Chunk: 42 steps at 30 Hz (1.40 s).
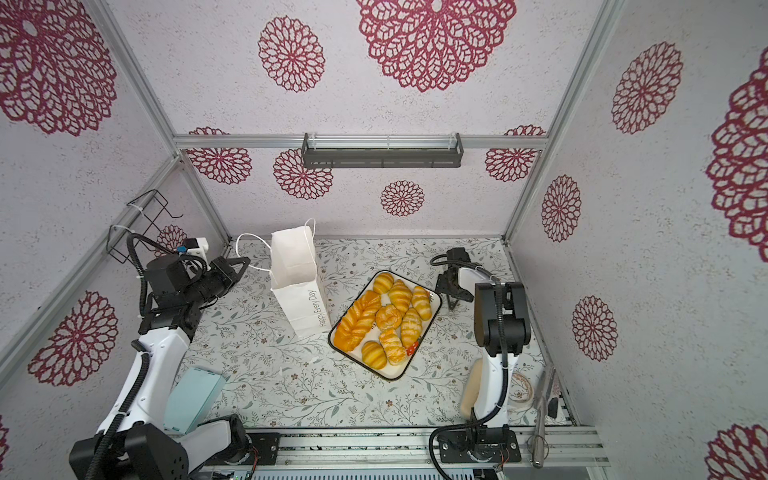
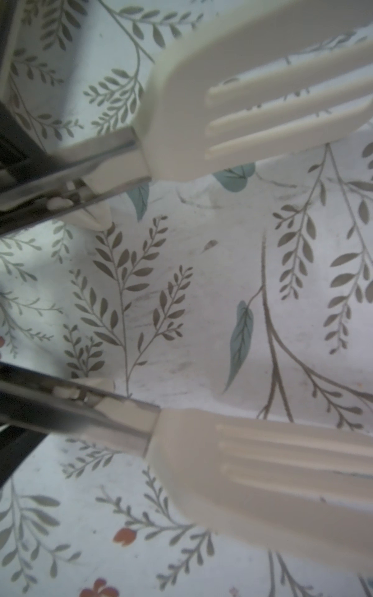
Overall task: Place the fake bread into the paper bag
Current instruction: 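Close the right gripper on the white-tipped tongs while the left gripper holds the bag handle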
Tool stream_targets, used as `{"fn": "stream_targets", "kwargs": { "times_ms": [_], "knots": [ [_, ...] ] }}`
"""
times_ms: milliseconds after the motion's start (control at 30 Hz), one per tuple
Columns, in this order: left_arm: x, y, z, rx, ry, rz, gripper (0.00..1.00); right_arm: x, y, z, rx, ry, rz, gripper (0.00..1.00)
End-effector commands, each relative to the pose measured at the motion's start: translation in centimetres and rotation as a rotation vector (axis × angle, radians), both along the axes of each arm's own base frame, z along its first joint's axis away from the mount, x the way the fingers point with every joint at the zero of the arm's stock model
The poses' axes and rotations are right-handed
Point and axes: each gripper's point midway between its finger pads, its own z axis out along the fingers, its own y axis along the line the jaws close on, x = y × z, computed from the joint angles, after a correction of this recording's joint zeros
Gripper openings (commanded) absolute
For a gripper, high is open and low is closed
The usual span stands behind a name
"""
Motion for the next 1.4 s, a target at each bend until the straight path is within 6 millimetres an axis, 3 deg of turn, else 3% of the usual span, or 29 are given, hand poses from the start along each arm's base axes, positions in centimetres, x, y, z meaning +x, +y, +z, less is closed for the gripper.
{"fn": "stream_targets", "kwargs": {
  "times_ms": [0, 367, 633, 833, 1067, 1367],
  "knots": [
    [0.1, 0.1, 0.1, -0.009, -0.013, -0.007, 0.03, -0.6, -0.6, 1.4, -0.014, -0.005, -0.016, 0.83],
    [0.2, 0.0, 0.1, -0.017, -0.015, -0.011, 0.05, -0.2, -0.7, 5.1, -0.015, -0.069, -0.019, 0.74],
    [0.1, 0.0, 0.2, -0.017, -0.018, -0.013, 0.06, 0.0, -0.9, 7.3, -0.022, -0.104, -0.03, 0.72],
    [0.1, -0.1, 0.3, -0.018, -0.022, -0.015, 0.06, -0.4, -0.8, 8.9, -0.015, -0.129, -0.03, 0.65],
    [0.1, -0.1, 0.4, -0.02, -0.025, -0.017, 0.05, -2.0, -0.5, 10.8, 0.003, -0.148, -0.027, 0.54],
    [0.1, -0.4, 0.8, -0.027, -0.041, -0.036, 0.04, -6.6, 3.4, 14.5, 0.075, -0.174, 0.072, 0.52]
  ]
}}
